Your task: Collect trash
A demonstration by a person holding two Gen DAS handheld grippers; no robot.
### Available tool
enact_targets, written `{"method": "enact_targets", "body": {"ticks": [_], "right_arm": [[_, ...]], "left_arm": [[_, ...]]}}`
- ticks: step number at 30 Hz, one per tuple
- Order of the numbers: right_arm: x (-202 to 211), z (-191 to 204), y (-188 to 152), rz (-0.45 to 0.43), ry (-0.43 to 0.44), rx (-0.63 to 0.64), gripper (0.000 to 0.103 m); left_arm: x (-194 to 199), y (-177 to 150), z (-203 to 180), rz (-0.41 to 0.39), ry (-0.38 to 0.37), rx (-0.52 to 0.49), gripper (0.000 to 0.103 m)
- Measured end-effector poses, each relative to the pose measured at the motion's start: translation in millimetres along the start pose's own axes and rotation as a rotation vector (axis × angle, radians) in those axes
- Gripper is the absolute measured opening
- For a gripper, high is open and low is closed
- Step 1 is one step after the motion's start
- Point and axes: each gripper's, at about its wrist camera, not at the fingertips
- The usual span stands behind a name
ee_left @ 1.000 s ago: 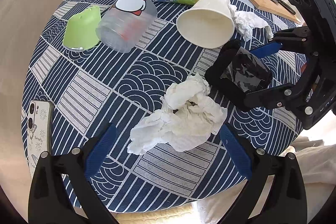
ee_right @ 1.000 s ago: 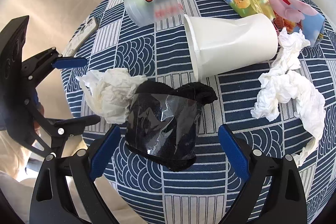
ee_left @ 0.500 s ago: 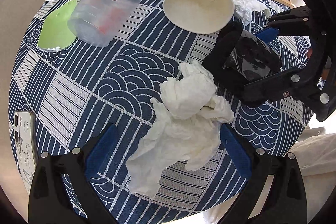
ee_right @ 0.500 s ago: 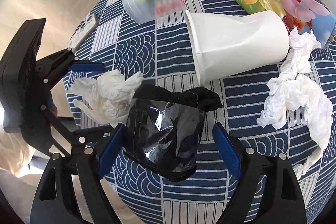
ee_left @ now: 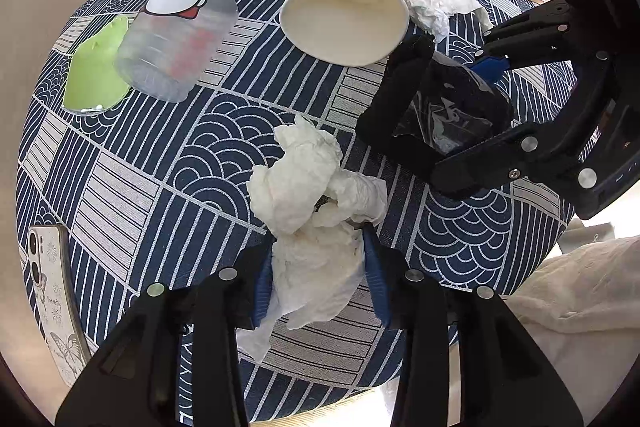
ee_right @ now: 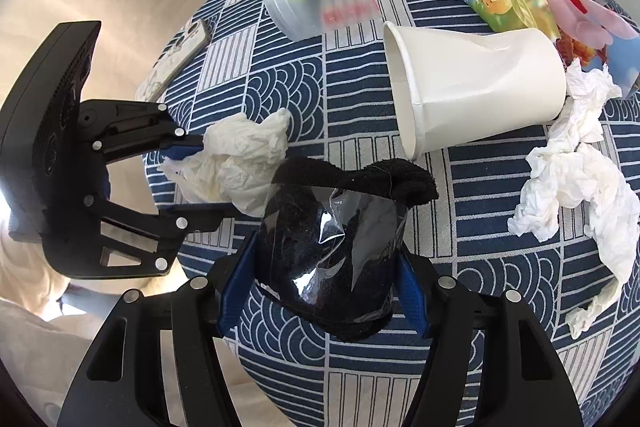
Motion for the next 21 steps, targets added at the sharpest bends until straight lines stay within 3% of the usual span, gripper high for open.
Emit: {"method": "enact_targets", "body": {"ticks": [9, 21], "right_arm": [[16, -1, -10, -0.037, -0.030, -0.020, 0.059], [44, 1, -42, -0.116, -0.097, -0.065, 0.059]], "left_arm": [[7, -16, 6, 0.022, -0.004, 0.018, 0.040], [21, -23, 5, 0.013, 0.058, -0.005, 0.039]]}}
Point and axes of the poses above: each gripper's, at about its wrist camera, not at the fingertips, and x roughly against the way its jaws point, z to its left, y to its top, and after that the axes turned 10 degrees about y, right-handed
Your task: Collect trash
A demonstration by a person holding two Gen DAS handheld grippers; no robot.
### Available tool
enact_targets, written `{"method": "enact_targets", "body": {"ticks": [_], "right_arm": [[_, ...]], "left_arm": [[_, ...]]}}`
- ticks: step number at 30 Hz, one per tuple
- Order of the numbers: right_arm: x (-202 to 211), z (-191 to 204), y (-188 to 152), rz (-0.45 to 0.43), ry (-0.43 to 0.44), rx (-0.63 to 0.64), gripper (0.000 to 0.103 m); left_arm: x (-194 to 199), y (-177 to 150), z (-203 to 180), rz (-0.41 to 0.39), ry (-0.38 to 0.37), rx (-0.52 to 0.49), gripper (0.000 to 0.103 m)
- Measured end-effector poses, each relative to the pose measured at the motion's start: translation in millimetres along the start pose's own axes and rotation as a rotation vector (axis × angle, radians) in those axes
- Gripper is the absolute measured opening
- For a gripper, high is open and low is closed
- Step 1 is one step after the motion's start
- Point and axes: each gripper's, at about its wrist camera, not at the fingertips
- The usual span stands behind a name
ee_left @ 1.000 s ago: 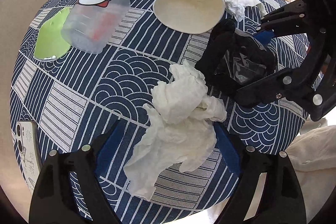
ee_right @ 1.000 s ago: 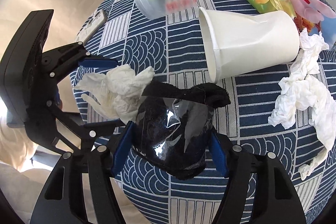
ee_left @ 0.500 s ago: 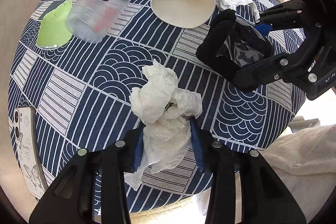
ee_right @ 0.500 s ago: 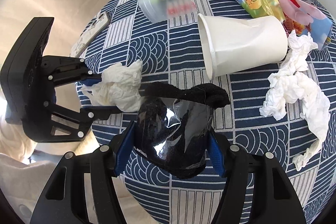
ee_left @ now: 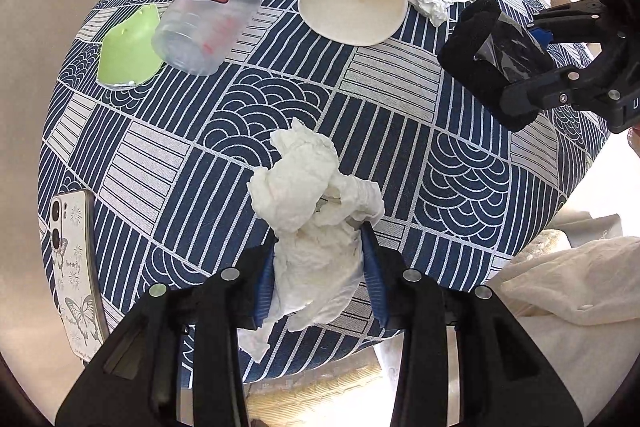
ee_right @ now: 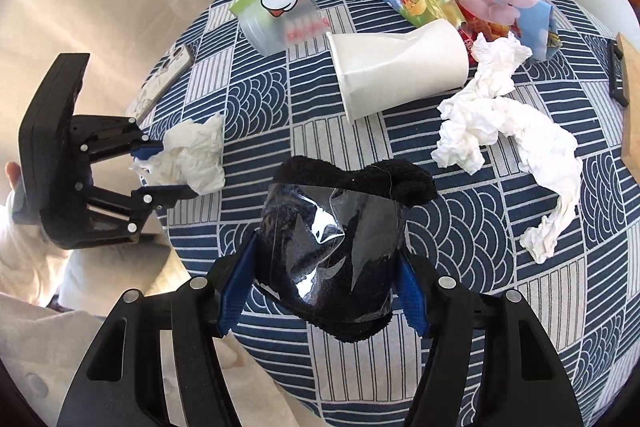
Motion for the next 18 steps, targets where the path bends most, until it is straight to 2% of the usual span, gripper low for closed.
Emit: {"method": "enact_targets", "body": {"ticks": [9, 18], "right_arm": [[27, -5, -25, -0.073, -0.063, -0.029, 0.059], [67, 0, -31, -0.163, -0.100, -0.008, 0.059]], "left_arm": [[13, -9, -1, -0.012, 0.050, 0.005, 0.039], [45, -8, -1, -0.072, 0.139, 0.033, 0.039]]}}
Point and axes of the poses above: each gripper's, at about its wrist camera, not at the fingertips, and x roughly against the way its jaws point, z to its left, y to its top, and after that the axes turned 10 degrees about y, right-handed
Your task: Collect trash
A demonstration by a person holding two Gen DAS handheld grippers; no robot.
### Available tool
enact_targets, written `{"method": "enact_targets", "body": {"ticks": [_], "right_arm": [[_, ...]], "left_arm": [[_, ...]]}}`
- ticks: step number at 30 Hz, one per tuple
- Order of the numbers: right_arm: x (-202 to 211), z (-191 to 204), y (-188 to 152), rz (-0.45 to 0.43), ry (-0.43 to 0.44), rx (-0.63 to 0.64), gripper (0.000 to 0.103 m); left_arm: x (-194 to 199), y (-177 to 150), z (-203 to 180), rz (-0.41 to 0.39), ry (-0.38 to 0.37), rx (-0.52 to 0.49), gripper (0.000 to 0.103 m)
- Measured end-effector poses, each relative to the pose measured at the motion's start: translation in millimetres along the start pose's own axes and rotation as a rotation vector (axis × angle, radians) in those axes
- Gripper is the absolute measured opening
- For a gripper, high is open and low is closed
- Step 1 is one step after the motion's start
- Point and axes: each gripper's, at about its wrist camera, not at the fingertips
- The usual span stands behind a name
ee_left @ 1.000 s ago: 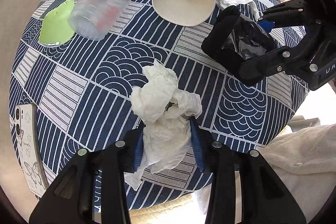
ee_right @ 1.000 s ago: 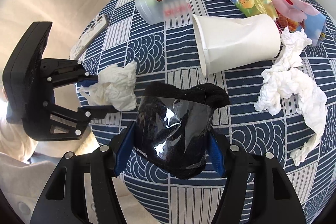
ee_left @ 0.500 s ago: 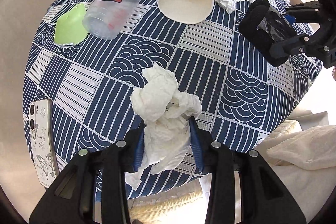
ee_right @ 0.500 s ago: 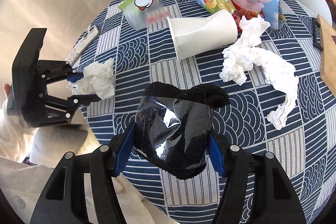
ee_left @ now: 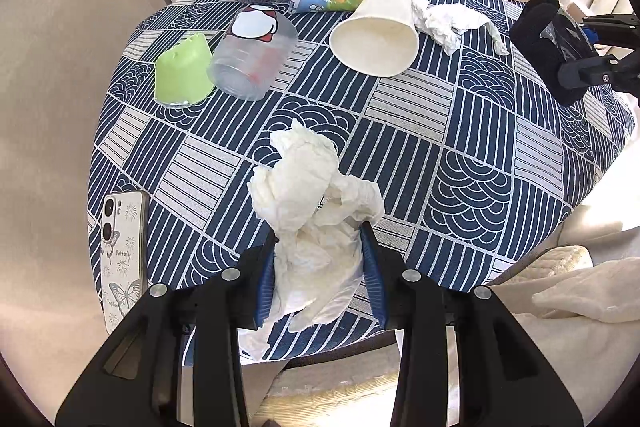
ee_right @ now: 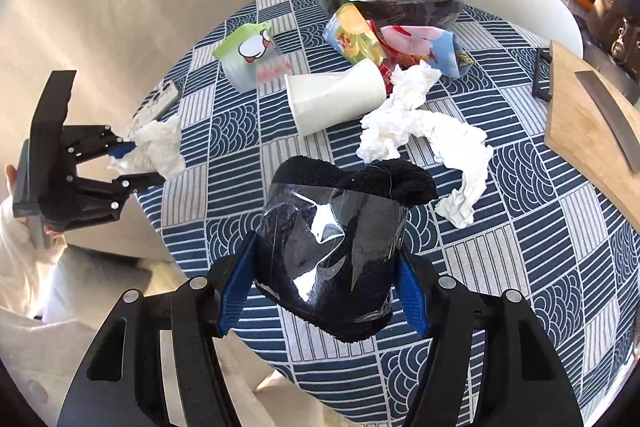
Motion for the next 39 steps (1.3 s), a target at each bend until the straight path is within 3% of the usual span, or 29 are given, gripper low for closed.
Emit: {"method": "enact_targets", "body": {"ticks": [19, 39], "right_arm": [[48, -14, 39, -0.134, 0.011, 0.026, 0.059], [74, -24, 128, -0.192, -0.091, 0.065, 0.059]], "left_arm": [[43, 39, 23, -0.071, 0.074, 0.003, 0.039], [46, 128, 89, -0.145, 0.125, -0.031, 0.039]]}}
Point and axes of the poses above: each gripper's, at about its wrist camera, not at the fingertips, and x roughly against the way its jaws point, z to its left, y to its top, and after that the axes turned 10 degrees about y, right-handed
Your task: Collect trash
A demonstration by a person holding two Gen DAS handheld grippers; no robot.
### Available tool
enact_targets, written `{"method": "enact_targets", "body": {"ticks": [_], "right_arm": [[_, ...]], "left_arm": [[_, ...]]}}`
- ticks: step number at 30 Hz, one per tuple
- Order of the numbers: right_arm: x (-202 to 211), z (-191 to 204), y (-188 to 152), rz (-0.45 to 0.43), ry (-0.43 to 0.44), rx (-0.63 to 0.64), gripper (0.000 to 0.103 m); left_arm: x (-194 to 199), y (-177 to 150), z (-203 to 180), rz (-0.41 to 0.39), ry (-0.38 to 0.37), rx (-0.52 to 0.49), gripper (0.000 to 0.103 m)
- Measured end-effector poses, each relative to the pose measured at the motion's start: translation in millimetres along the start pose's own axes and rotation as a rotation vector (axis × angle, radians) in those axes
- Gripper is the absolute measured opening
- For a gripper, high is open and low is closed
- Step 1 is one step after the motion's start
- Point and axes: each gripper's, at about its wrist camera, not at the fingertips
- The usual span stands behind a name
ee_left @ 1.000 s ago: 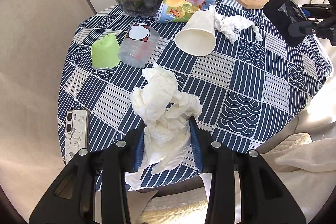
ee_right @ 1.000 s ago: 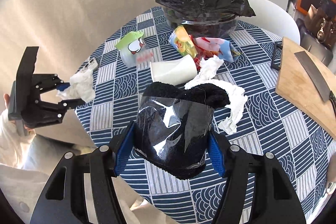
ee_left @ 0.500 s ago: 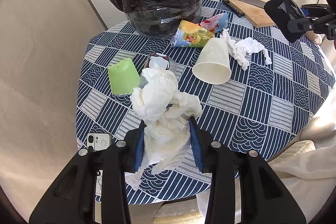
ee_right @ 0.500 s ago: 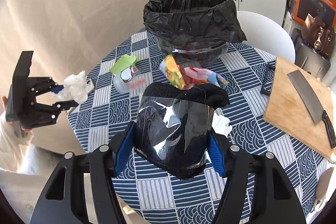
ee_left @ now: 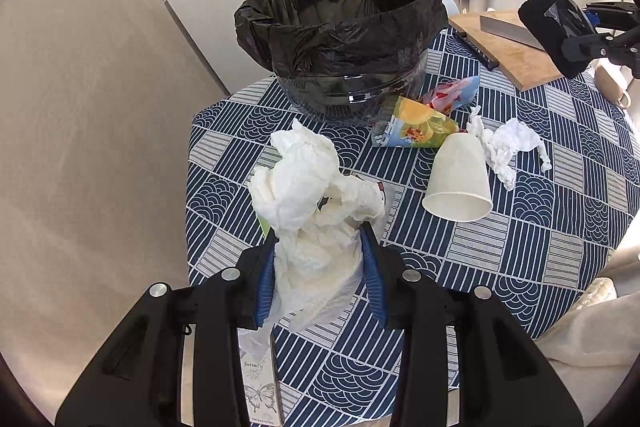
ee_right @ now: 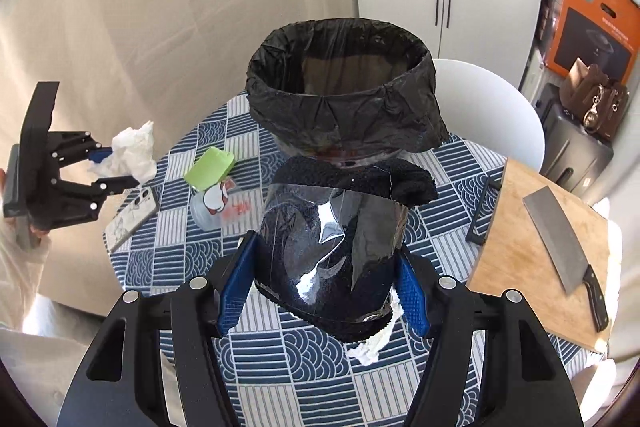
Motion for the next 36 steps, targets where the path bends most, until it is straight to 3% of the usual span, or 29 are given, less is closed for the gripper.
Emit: {"method": "enact_targets", "body": {"ticks": [15, 27, 36], "right_arm": [[-8, -3, 77, -0.037, -0.088, 0.019, 0.059], [-37, -5, 139, -0.045, -0.144, 0.025, 0.059], [-74, -20, 171, -0.030, -0.159, -0.006, 0.059]], "left_arm": [[-14, 80, 52, -0.122, -0.024, -0.070, 0.039], [-38, 150, 68, -0.212, -0.117, -0.158, 0.039], [-80, 194, 65, -0.228, -0.201, -0.221, 0.039]]}}
Point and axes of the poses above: each gripper's, at about its wrist camera, not at the fingertips, and x roughly against the way its jaws point, z to its left, y to its top, and after that the axes turned 10 degrees about y, right-handed
